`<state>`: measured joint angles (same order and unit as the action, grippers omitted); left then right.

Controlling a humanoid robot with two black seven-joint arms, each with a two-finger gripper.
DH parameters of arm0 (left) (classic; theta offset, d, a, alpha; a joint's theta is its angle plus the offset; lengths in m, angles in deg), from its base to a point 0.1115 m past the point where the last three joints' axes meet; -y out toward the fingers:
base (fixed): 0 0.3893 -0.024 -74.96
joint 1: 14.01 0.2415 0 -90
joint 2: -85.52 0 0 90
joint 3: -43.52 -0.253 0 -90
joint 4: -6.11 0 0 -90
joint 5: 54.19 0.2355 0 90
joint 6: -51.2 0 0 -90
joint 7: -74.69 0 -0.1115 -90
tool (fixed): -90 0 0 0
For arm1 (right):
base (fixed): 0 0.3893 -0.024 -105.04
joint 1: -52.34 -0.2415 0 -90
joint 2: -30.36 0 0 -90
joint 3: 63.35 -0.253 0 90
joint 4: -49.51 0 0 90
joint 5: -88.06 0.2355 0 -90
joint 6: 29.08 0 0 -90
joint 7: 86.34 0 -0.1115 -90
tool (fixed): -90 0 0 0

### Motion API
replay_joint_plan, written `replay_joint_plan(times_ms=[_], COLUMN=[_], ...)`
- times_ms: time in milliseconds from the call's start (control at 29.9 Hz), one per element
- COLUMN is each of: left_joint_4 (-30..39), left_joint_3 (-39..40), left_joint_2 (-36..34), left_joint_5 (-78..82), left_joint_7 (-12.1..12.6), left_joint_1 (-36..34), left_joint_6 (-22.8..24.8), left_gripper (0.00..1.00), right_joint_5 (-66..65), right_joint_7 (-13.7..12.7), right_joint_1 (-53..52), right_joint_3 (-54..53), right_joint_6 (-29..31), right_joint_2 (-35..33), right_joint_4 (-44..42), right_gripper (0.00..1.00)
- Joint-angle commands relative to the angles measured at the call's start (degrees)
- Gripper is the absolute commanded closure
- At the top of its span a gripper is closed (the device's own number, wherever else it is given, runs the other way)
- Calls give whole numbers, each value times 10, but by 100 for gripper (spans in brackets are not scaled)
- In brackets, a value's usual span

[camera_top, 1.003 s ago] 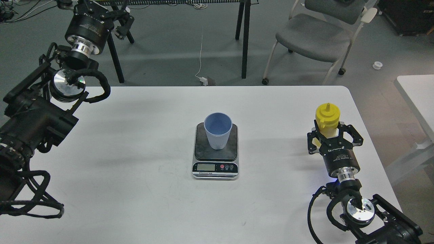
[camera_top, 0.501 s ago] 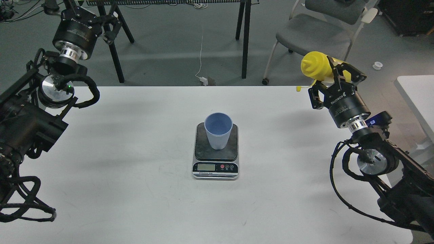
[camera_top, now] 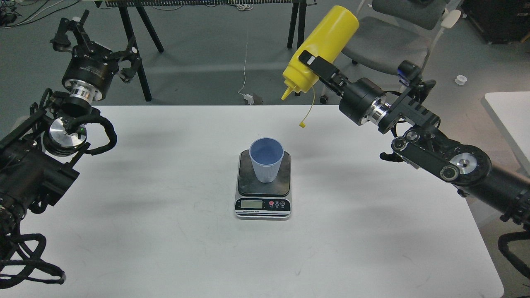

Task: Pour seasoning into cup on scale with both arms
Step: 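Invert the yellow bottle over the blue cup and squeeze seasoning in, then raise the bottle upright and carry it back toward its spot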

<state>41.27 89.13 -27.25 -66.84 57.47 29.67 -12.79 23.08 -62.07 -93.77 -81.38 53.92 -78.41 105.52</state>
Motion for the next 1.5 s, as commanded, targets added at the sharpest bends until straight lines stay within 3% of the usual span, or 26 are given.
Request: replay_joint_plan(times_ms=[0, 234, 568, 1069, 1270, 1470], left_joint_4=[0, 0, 0, 0, 0, 0], left_joint_3=[0, 1, 1, 1, 1, 1], left_joint_2=[-1, -3, -3, 0, -7, -8], left_joint_5=[1, 1, 1, 1, 1, 0], left_joint_7=[0, 1, 0, 0, 0, 1], left_joint_1=[3, 3, 3, 3, 3, 3], left_joint_6=[9, 11, 11, 10, 11, 11], left_gripper=[0, 0, 0, 0, 0, 0], right_joint_5=[-51, -109, -154, -156, -126, 75], right_joint_7=[2, 3, 3, 4, 3, 2], right_joint_1=[-51, -82, -65, -70, -84, -71], right_joint_3=[79, 142, 176, 177, 155, 109], right_joint_6=[-5, -13, -70, -70, -51, 8], right_joint_2=[7, 14, 102, 101, 49, -53], right_joint_4=[-4, -13, -90, -86, -56, 2], right_gripper=[58, 58, 58, 57, 56, 56])
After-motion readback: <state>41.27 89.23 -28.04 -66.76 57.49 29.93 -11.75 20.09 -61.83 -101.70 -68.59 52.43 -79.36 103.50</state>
